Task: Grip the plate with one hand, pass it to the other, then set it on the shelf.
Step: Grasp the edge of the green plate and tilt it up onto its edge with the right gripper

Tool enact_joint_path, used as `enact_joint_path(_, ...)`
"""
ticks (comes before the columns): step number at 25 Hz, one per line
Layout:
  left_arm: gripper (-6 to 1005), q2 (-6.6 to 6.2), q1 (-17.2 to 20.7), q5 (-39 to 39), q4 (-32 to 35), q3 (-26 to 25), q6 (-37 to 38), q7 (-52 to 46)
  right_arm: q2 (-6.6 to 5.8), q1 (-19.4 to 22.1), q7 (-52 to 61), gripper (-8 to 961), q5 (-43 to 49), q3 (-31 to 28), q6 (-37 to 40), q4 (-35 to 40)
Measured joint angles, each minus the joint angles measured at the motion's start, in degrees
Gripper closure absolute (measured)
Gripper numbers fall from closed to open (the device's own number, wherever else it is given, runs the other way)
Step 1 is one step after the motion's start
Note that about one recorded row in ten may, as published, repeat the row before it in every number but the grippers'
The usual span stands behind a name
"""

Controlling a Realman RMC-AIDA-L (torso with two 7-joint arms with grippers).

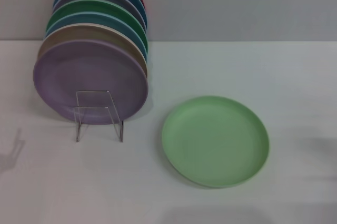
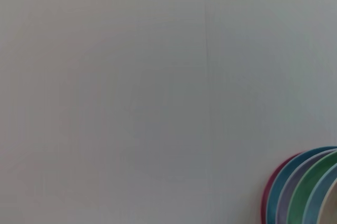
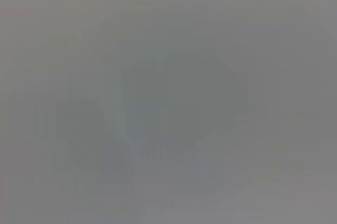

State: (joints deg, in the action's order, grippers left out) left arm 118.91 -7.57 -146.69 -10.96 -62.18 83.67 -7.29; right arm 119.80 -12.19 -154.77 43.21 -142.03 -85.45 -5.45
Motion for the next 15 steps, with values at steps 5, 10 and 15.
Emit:
enact_joint_path(5,140,0.0,-0.43,0.0,0.19,-0.09,-0.3,0.0,0.0,0.08,2.15,122,0.29,-0.04,-7.46,-0.57)
enact_joint_path(10,140,0.0,-0.94,0.0,0.18,-0.15,-0.42,-0.01,-0.47,0.14,8.51,121,2.87,4.41,-8.21,-6.02)
enact_joint_path(15,140,0.04,-1.52,0.0,-0.02,0.09,-0.75,-0.13,-0.38,1.89,24.42,121,11.15,8.8,2.87,-23.41)
